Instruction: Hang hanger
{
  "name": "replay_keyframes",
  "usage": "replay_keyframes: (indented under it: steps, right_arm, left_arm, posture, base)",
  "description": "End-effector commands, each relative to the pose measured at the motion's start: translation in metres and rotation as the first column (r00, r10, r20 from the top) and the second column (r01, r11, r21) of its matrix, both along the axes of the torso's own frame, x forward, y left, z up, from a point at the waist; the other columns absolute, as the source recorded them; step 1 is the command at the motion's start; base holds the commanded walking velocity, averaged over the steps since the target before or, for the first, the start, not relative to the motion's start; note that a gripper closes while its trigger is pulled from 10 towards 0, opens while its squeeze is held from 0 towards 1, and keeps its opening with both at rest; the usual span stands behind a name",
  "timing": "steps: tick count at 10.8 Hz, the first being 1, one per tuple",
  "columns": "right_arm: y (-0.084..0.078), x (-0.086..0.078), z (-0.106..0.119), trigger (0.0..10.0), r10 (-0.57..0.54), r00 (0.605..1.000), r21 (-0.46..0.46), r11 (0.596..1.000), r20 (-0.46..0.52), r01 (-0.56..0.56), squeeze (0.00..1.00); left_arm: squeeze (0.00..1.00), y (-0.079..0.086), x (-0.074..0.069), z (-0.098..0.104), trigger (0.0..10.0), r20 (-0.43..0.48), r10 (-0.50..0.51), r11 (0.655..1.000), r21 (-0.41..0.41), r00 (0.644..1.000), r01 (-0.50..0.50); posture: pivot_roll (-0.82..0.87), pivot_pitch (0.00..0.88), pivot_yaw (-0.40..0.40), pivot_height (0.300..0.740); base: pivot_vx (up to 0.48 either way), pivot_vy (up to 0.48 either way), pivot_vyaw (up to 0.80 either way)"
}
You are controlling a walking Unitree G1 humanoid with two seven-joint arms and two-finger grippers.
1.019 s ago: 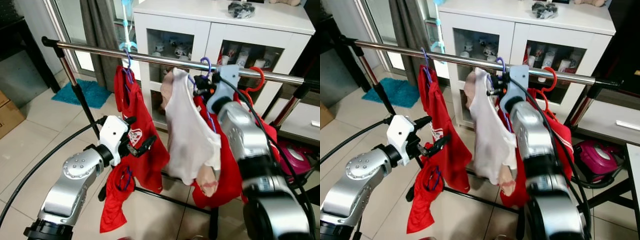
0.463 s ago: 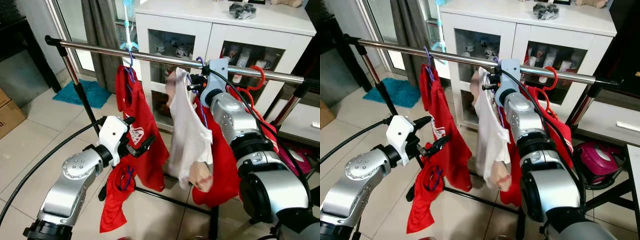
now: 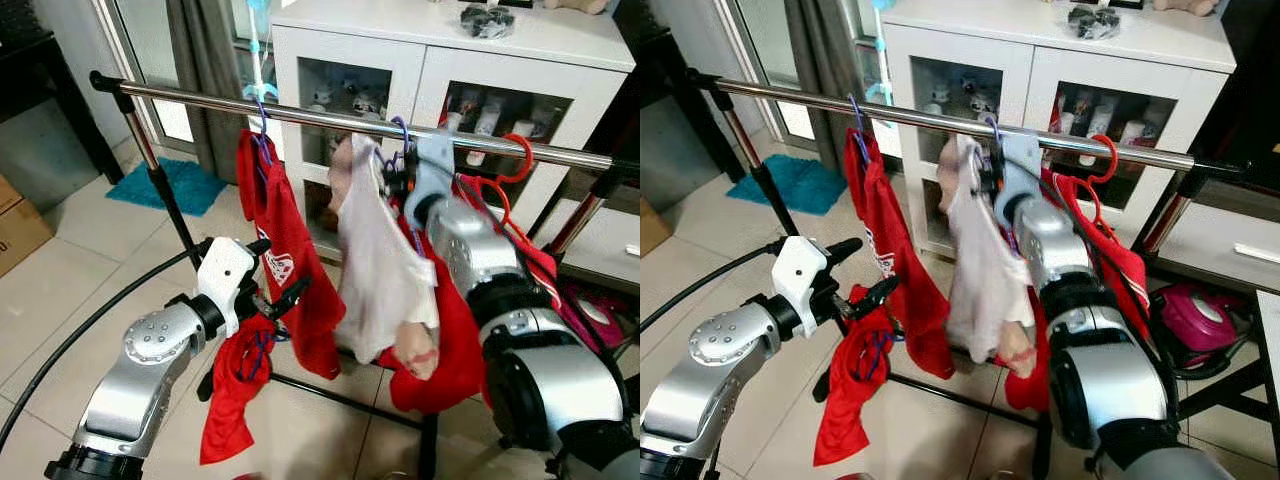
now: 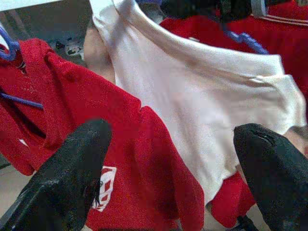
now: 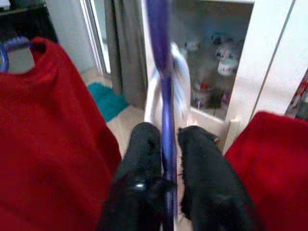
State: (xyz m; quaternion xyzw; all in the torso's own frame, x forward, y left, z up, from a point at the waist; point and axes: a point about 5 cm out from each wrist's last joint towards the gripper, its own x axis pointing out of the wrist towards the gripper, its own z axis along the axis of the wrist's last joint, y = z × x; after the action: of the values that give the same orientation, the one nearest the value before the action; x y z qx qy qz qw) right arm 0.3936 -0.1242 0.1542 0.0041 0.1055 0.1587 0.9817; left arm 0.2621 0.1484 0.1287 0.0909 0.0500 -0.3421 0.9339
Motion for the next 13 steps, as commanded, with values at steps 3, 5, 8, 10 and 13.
replay_keyframes:
  steps: [3,5,8,10,13]
  right_arm:
    - [-0.01,0.0,-0.006,10.0,-0.022,0.997,0.0,1.0,-0.073,0.022,1.0]
    - [-0.008,0.001,-0.001,10.0,-0.008,0.999,0.019,1.0,-0.052,0.009,0.0]
    - [-0.004,0.002,0.003,0.0,0.005,1.0,0.045,0.999,-0.025,-0.004,0.0]
    - [-0.002,0.002,0.004,0.0,0.028,1.0,0.042,0.999,-0.014,-0.027,0.0]
    - [0.003,0.0,0.008,0.0,0.078,0.997,0.076,0.994,0.018,-0.08,0.0]
  left_arm:
    - [0.0,-0.001,0.0,0.004,10.0,0.018,-0.024,1.0,-0.003,1.0,0.024]
    - [0.0,-0.002,-0.001,0.004,10.0,0.015,-0.037,0.999,-0.005,0.999,0.037]
    - [0.0,-0.001,-0.002,0.004,10.0,0.013,-0.044,0.999,-0.004,0.999,0.044]
    - [0.0,-0.002,-0.003,0.003,10.0,0.012,-0.049,0.999,-0.003,0.999,0.049]
    - [0.0,-0.003,-0.003,0.004,10.0,0.014,-0.055,0.998,-0.003,0.998,0.055]
  posture:
    - [0.0,0.0,0.03,0.74]
    - [0.0,0.0,0.029,0.74]
    - [0.0,0.0,0.028,0.74]
    - [0.0,0.0,0.029,0.74]
    - [0.0,0.0,0.029,0.74]
  base:
    - [0.0,0.0,0.0]
    - [0.0,0.0,0.0]
    - [0.0,0.0,0.0]
    - [0.0,0.0,0.0]
    - [0.0,0.0,0.0]
